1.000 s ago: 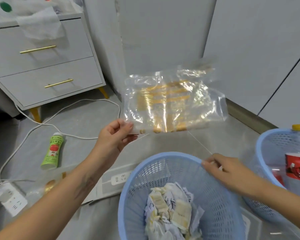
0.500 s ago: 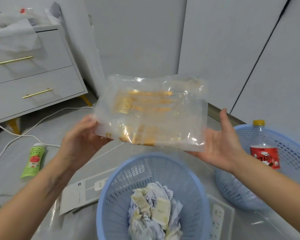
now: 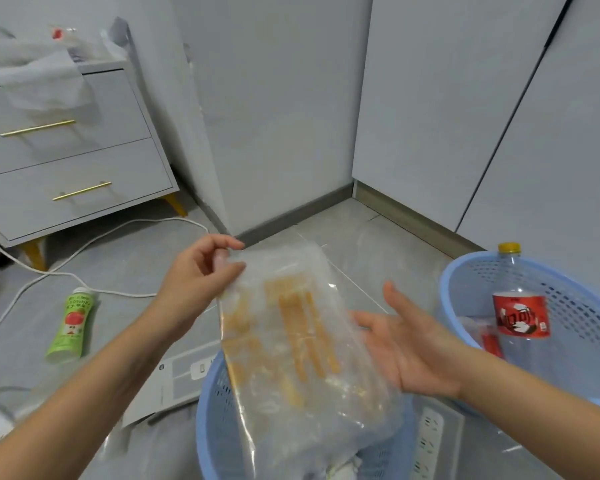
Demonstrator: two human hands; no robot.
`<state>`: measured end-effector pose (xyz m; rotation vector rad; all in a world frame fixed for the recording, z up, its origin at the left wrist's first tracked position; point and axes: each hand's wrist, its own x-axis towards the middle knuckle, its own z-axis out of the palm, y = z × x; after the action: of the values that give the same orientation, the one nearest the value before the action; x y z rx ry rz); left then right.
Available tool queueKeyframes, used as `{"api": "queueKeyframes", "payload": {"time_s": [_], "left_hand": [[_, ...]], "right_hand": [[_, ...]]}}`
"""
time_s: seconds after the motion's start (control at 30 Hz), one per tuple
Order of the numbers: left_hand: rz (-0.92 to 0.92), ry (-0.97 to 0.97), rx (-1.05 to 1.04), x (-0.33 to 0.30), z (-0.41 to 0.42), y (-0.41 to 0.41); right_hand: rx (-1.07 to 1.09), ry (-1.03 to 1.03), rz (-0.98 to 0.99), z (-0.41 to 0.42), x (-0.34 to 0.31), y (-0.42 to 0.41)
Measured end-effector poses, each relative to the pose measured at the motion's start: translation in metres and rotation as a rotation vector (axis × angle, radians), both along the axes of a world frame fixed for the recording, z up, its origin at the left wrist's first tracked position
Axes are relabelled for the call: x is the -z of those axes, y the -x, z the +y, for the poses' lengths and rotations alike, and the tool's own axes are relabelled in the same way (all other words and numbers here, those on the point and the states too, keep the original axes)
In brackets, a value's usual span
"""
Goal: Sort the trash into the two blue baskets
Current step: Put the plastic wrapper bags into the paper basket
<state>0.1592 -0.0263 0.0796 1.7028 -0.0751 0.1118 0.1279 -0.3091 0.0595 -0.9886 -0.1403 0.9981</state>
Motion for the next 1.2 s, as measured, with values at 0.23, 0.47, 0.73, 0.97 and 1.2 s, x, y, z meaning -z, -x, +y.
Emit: {"api": "queueKeyframes", "payload": {"time_s": [0.23, 0.47, 0.73, 0.97, 1.2], "left_hand": [[0.198, 0.123, -0.083, 0.004, -0.028, 0.015], [0.502, 0.257, 0.201, 0.026, -0.023, 0.047], [0.395, 0.155, 0.202, 0.033, -0.015, 0.055], [-0.009, -0.108, 0.196, 0.048, -0.004, 0.058], [-0.241, -0.291, 0.258, 0.054, 0.005, 0.056]], "right_hand": [[0.296, 0.274, -0.205, 0.012, 0.008, 0.005], [0.337, 0.298, -0.226, 0.024, 0.010, 0.008], [0.365, 0.147, -0.045, 0.020, 0.023, 0.000], [0.151, -0.070, 0.190, 0.013, 0.034, -0.004], [0.025, -0.058, 0.340, 0.007, 0.038, -0.019]]}}
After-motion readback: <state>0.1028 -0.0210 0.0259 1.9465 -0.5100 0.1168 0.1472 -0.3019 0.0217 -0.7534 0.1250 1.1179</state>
